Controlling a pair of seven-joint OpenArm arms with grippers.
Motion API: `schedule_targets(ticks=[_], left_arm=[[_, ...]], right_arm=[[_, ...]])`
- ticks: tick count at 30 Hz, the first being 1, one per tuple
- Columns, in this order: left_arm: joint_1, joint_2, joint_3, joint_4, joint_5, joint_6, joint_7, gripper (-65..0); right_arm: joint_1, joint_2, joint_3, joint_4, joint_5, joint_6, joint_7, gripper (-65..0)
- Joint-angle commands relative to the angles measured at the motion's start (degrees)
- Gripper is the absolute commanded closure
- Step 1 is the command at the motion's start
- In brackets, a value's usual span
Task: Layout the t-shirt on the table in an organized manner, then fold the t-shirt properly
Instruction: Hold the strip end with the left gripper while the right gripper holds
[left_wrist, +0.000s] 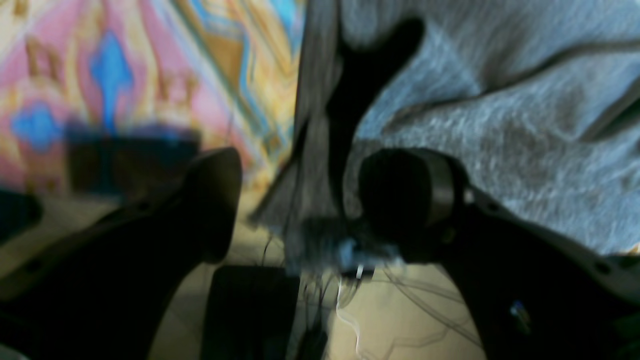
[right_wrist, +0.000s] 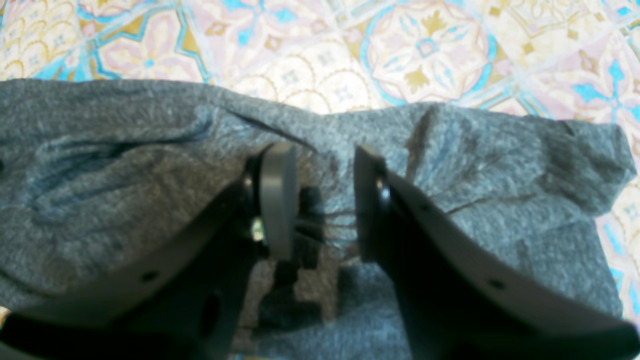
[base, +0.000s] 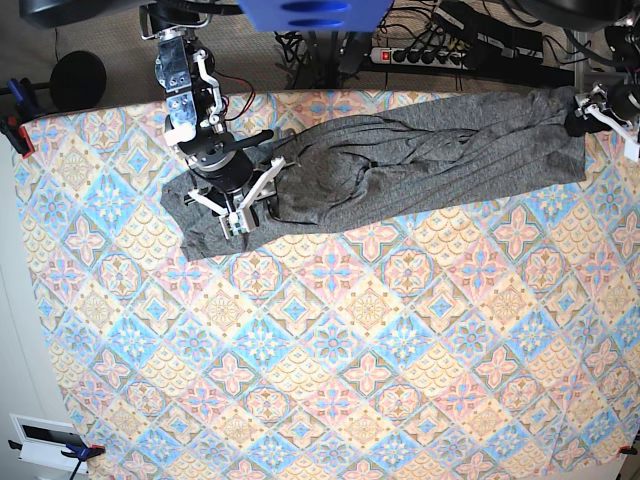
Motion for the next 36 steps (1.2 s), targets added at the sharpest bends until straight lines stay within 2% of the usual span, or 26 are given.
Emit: schedule_targets(ticks=[1,5,7,13,17,21,30,36], left_arm=[[0.33,-0.84,1.51,-1.18,1.4,0.45,-0.33,-45.6],[0.33,-0.49,5.03,-5.23,1.4,0.45,-3.59,-45.6],[0.33,0.92,5.03,-5.23,1.4,0.45,-3.59,-45.6],[0.33,2.94,7.93,-5.05,1.31,0.36,-0.51,-45.6],[0.33,3.55,12.76,-5.05,1.31,0.36,-0.6,-45.6],[0.42,5.14,13.55,-4.96,1.31,0.36,-0.16,-45.6],[0.77,5.22,20.5,-2.68,1.22,0.36,0.28,-45.6],[1.04,4.96,20.59,-2.68,1.31,0.36,3.8,-45.6]], right_arm=[[0.65,0.09,0.15,0.9,0.48,0.07,1.36,-18.8],[0.65,0.09,0.15,0.9,0.48,0.07,1.45,-18.8],[0.65,0.09,0.15,0.9,0.48,0.07,1.45,-18.8],[0.65,0.09,0.15,0.9,0.48,0.07,1.45,-18.8],[0.65,0.09,0.15,0.9,0.48,0.07,1.45,-18.8],[0.65,0.09,0.15,0.81,0.48,0.07,1.45,-18.8],[0.65,0.09,0.15,-1.12,0.48,0.07,1.45,-18.8],[0.65,0.09,0.15,-1.47,0.48,0.07,1.45,-18.8]])
